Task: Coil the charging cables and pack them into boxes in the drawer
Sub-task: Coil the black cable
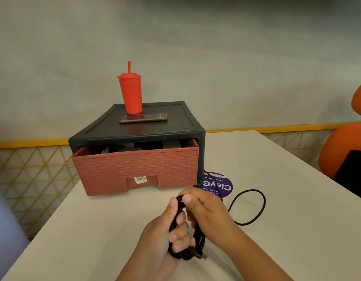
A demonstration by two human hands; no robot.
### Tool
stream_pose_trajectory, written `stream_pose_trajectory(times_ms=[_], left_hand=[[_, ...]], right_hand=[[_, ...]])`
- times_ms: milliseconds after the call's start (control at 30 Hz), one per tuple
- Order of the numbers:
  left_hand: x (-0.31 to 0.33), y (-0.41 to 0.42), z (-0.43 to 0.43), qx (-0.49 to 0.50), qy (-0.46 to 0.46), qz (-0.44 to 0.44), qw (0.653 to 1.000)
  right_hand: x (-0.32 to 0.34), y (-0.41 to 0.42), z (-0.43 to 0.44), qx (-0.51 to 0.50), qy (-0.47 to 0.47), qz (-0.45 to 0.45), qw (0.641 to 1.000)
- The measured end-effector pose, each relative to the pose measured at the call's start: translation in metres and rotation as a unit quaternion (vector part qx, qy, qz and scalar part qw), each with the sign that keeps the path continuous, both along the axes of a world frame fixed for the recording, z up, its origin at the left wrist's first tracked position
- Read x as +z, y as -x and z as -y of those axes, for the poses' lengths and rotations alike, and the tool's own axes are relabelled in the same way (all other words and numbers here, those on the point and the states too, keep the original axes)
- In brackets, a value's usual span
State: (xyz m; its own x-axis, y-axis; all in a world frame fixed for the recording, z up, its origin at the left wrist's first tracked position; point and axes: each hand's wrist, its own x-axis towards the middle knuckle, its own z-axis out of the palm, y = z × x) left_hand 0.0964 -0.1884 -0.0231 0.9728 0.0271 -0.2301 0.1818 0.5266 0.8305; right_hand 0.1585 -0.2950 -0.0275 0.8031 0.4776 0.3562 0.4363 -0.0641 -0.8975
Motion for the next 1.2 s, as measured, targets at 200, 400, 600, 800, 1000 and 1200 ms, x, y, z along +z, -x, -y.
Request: stream_pose_trajectory(times_ms=[200, 400, 600, 800, 1000, 1200], left_hand=[[-0.001, -0.003, -0.003, 0.026, 0.078, 0.004, 0.997], [-0.005, -0.003, -0.006, 0.007, 0.107, 0.032, 0.994], [-0.009, -0.01, -0.041, -0.026, 0.251, 0.128, 0.959], [-0.038, -0.01, -0.073, -0.024, 0.231, 0.225, 0.946], [-0.033, -0.01, -0.092, 0.083, 0.151, 0.27, 0.947], [-0.021, -0.019, -0.06, 0.218, -0.124, 0.227, 0.941]], right_hand=[[-0.003, 0.006, -0.014, -0.076, -0.036, 0.02, 0.996], [-0.004, -0.003, -0.013, -0.074, -0.055, 0.015, 0.996], [-0.016, -0.014, 0.011, -0.057, 0.039, 0.054, 0.996], [-0.034, -0.02, 0.002, -0.117, 0.161, 0.097, 0.975], [-0.038, 0.0, -0.013, -0.037, 0.295, 0.176, 0.938], [-0.028, 0.014, -0.019, 0.035, 0.302, 0.3, 0.904]])
